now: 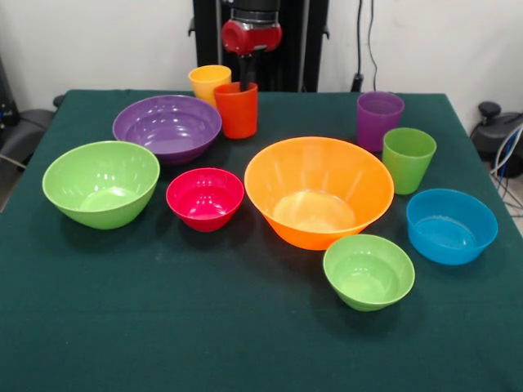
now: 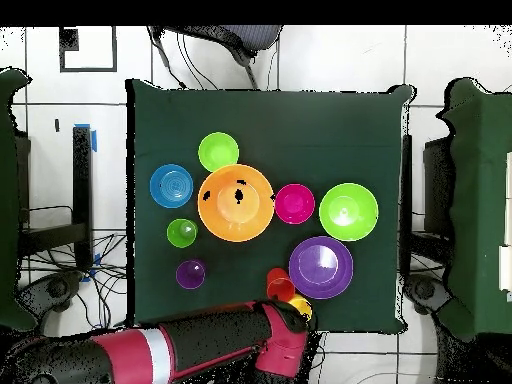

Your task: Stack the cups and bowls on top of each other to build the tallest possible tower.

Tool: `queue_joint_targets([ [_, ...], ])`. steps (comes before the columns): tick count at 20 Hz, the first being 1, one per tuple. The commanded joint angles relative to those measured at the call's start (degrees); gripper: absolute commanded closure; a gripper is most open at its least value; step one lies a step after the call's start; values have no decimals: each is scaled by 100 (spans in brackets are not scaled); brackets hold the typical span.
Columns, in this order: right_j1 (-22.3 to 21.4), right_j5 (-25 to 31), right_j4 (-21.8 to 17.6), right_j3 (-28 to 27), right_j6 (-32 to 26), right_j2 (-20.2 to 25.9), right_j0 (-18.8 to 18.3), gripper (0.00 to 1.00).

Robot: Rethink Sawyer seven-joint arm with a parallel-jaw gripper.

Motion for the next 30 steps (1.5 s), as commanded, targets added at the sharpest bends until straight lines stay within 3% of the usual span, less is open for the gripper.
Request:
queue_joint_targets([
  [1,-157,939,-390,-818,829,1270,-157,100],
  [12,-493,1420,-692,-731,790,1719,-397,100],
  [17,-590,1753,-1016,-740,811,1918,-423,100],
  [30,-767,1883,-961,-644,512,2098,-654,100],
])
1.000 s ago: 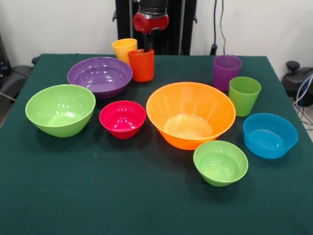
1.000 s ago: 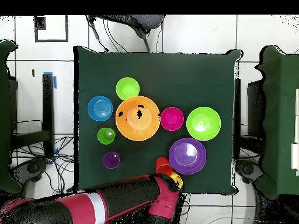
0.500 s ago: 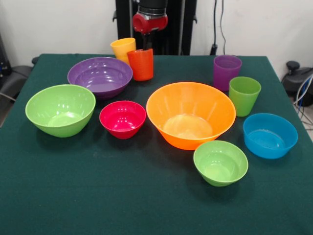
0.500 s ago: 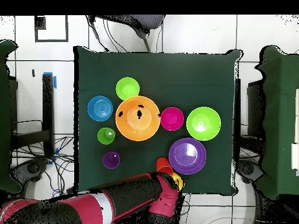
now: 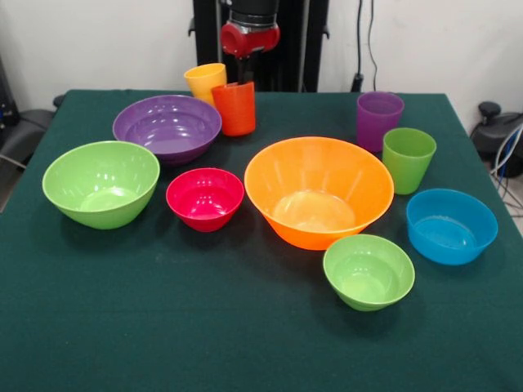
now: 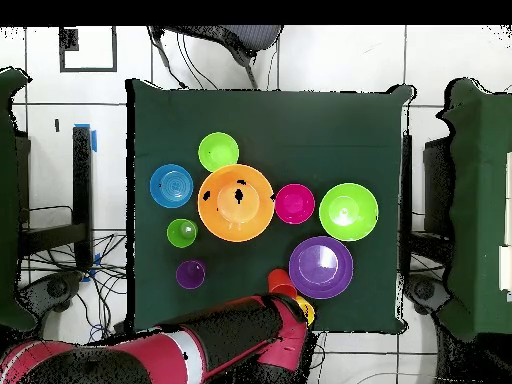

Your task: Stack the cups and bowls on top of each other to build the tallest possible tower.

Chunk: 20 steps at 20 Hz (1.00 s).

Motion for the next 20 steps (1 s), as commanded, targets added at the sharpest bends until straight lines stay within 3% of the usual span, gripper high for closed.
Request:
queue_joint_targets([
  [1,126,644,-1,-649,498,1266,-189,100],
  [10,96,601,58,-640,415,1267,-193,100],
  [11,89,600,63,-639,405,1271,-198,0],
  [20,-26,603,60,-618,428,1351,-247,0],
])
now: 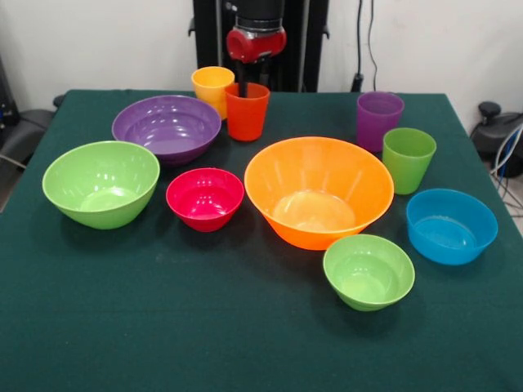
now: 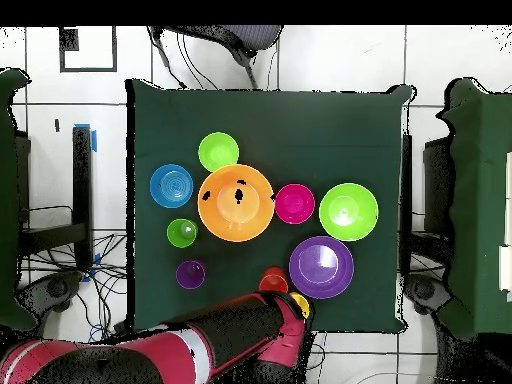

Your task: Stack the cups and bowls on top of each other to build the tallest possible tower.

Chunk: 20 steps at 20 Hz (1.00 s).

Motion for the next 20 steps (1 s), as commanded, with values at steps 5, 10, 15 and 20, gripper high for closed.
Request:
queue_joint_targets([
  [5,127,499,248,-582,241,1050,-175,0],
  [10,94,413,324,-569,170,1006,-178,0],
  [15,20,373,329,-545,146,947,-183,0],
  [20,103,203,641,-517,-172,734,-136,0],
])
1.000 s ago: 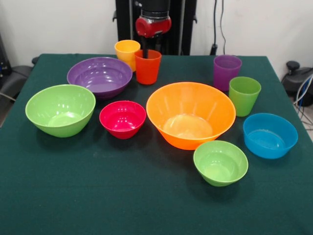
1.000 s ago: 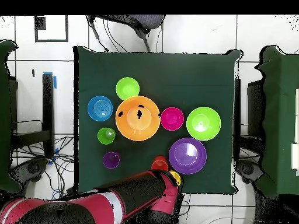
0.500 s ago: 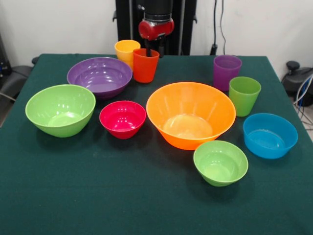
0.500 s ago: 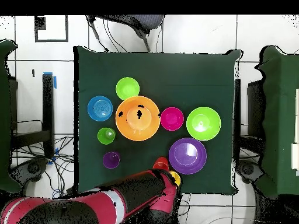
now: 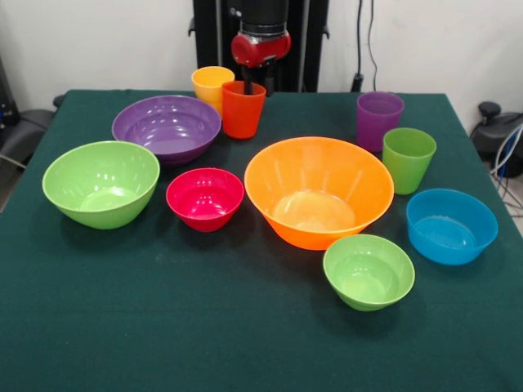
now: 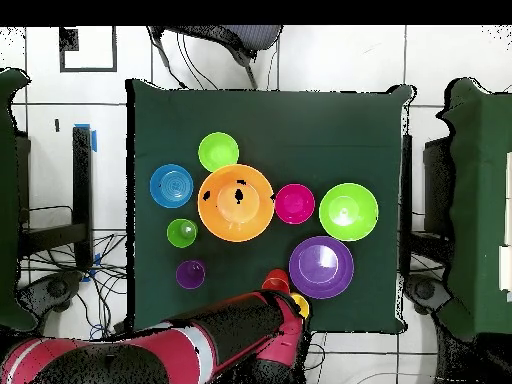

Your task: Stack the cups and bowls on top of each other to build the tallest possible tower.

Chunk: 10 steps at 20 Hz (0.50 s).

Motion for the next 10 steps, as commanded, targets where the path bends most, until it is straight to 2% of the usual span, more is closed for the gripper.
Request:
queue_joint_targets([
  [1,96,179,632,-513,-204,581,-96,0],
  [3,62,108,674,-496,-305,488,-102,0],
  [5,-57,102,531,-471,-260,457,-135,0],
  [9,-357,266,128,-418,-8,420,-98,0],
  [10,-496,369,-96,-405,183,434,-63,0],
])
